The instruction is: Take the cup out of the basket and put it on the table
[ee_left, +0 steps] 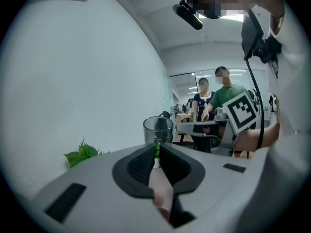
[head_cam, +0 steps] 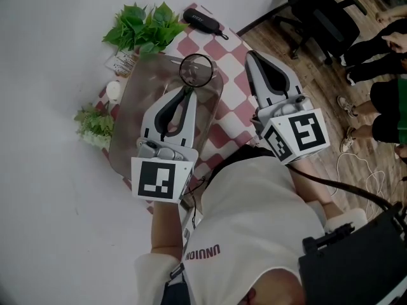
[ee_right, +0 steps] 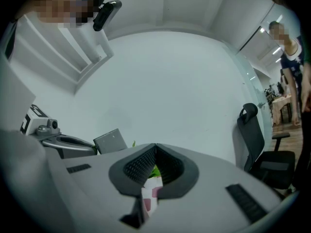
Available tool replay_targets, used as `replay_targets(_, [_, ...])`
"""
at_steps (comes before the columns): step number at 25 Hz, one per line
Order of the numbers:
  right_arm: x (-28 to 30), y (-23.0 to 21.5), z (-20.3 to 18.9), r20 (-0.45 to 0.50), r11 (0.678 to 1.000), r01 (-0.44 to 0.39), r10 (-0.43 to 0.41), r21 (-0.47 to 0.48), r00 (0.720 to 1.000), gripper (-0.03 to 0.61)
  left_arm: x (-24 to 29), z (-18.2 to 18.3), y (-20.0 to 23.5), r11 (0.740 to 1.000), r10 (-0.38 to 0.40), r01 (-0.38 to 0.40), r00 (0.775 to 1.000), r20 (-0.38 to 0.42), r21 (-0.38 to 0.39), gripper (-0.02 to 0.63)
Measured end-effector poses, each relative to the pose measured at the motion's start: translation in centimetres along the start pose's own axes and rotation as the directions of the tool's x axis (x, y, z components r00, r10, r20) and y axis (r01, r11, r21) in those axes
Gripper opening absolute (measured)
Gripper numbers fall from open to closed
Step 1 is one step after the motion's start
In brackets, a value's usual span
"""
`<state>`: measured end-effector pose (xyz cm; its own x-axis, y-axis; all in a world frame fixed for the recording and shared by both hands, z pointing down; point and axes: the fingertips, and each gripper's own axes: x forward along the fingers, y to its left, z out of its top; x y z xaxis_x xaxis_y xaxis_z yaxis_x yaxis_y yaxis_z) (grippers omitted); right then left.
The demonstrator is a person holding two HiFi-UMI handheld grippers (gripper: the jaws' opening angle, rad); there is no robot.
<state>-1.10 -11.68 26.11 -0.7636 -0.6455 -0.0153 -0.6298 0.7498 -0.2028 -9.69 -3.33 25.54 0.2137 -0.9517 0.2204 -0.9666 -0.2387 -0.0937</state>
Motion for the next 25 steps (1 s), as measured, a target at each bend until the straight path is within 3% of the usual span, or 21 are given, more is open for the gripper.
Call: replay_targets(25, [-3.6,-3.6,1.3,0.032,0.997,0.077,-0.077,-0.008,0.997,0.018,1.8,0.9,-7.0,0.994,-0.105,0.104,0.994,0.032,0.025,0.040])
